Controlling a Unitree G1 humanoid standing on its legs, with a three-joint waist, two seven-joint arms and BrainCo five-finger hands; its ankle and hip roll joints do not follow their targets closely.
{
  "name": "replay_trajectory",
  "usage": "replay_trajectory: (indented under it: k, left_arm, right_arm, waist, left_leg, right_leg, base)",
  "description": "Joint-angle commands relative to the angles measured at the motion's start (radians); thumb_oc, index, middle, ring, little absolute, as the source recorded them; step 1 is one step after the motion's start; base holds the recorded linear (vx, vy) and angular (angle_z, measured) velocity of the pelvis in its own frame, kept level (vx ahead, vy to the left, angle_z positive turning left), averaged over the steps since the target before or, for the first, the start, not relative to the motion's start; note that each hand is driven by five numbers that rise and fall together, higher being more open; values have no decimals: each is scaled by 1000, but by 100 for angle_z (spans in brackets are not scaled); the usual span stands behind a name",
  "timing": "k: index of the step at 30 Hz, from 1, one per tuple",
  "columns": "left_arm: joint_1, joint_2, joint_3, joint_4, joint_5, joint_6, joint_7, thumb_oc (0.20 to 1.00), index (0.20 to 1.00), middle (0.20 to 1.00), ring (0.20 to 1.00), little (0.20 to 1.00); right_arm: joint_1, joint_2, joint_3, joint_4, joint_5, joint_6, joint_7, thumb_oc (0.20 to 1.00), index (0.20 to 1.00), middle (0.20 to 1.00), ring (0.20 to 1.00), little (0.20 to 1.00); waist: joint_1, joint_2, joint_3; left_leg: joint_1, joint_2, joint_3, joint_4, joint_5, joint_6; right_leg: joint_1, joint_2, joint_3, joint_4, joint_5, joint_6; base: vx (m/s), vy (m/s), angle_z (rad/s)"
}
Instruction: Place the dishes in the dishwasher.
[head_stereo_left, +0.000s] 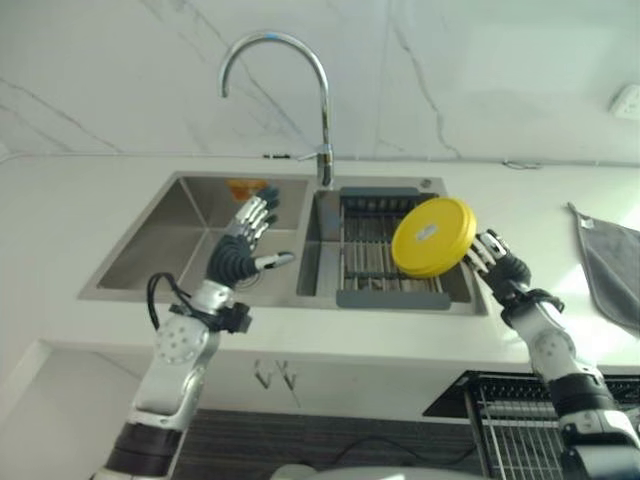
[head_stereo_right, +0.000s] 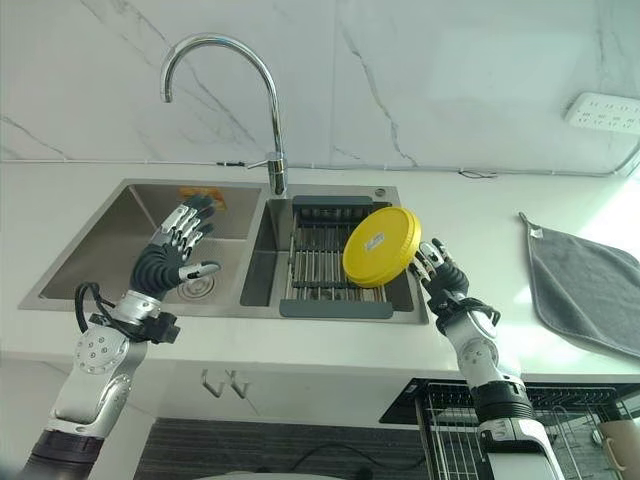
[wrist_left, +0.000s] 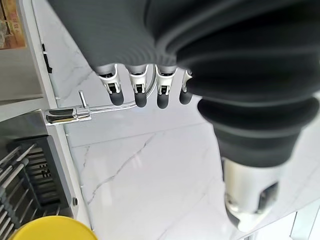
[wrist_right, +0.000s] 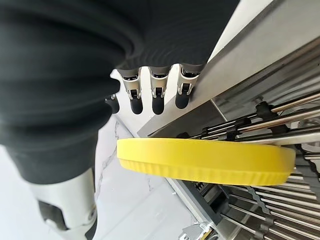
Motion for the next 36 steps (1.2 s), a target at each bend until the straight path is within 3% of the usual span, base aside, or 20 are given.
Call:
replay_trajectory:
  k: [1,26,36]
  left_arm:
    - [-104,51,-44,12,-44,-22,12,1000,1000,1000,1000,1000]
    - [-118,66,-58,25,-51,-8,28,1000,1000,1000,1000,1000]
    - [-127,75,-60,24,-58,5,24,1000,1000,1000,1000,1000]
  right_arm:
    - [-113,-72,0,23,6,-31,8,1000,1000,1000,1000,1000]
    - [-167,-92,31,123,9,8,-8,1000,1000,1000,1000,1000]
    - [-193,-112,57,171,-5,51,34,1000,1000,1000,1000,1000]
  waist:
    - [23,-32,-22]
    - [35,-32,-18]
    - [43,-37,-18]
  left_leg:
    - [10,-11,68,4,-64,6]
    - [12,-15,60,4,-63,8]
    - [12,-15,57,4,-62,6]
  right_leg:
    - [77,-60,2,17,-128,58]
    - [81,-61,-2,20,-128,56]
    - [86,-61,-8,17,-128,57]
  base:
    - [0,0,0]
    - [0,0,0]
    - [-1,-1,1]
